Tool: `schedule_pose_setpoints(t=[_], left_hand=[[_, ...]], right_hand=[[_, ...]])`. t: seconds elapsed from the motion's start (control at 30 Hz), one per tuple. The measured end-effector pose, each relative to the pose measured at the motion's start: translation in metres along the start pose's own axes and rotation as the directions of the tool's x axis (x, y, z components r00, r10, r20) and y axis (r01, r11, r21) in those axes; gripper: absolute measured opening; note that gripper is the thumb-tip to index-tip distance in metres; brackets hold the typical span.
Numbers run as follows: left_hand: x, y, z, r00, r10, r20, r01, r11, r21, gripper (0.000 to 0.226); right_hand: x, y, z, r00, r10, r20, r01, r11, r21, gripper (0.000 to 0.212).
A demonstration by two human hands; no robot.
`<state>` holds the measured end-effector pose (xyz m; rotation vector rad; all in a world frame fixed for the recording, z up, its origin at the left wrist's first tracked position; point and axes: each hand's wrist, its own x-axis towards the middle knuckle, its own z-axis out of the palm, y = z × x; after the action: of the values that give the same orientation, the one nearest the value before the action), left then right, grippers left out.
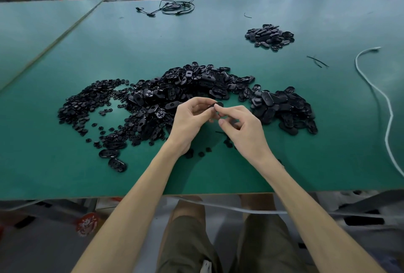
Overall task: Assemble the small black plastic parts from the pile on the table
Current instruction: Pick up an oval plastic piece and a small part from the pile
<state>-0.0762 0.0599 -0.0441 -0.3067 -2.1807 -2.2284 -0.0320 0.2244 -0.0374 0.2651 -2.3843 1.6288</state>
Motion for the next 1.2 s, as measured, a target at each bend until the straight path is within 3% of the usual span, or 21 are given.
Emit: schedule_pose_setpoints(t=[0.13,0.23,0.47,0.97,1.2], left_hand=[[0.000,0.001,0.000,1.000,-0.002,-0.007,0.002,1.000,-0.003,0.015],[-0.001,0.003,0.001,1.000,-0.005,0.029,0.005,1.000,0.004,0.015],[-0.003,0.005,0.002,0.993,-0.004,0.119,0.002,1.000,0.018,0.014],[-0.005,0.008,0.007,0.999,-0.003,0.044,-0.003,0.991,0.135,0.016],[-0.005,0.008,0.003,0.995,0.004,0.101,-0.009,0.999,0.053,0.018]], right_hand=[[0.002,0.002,-0.001,0.997,0.013,-0.074,-0.010,0.999,0.039,0.034],[0.004,0.006,-0.004,0.980,0.122,-0.158,-0.091,0.978,0.189,0.028],[0.002,0.011,-0.007,0.977,0.152,-0.149,-0.108,0.957,0.269,0.014],[0.001,0.004,-0.003,0.990,0.106,-0.088,-0.089,0.981,0.172,0.018],[0.000,0.002,-0.005,0.986,0.106,-0.129,-0.082,0.981,0.175,0.022]])
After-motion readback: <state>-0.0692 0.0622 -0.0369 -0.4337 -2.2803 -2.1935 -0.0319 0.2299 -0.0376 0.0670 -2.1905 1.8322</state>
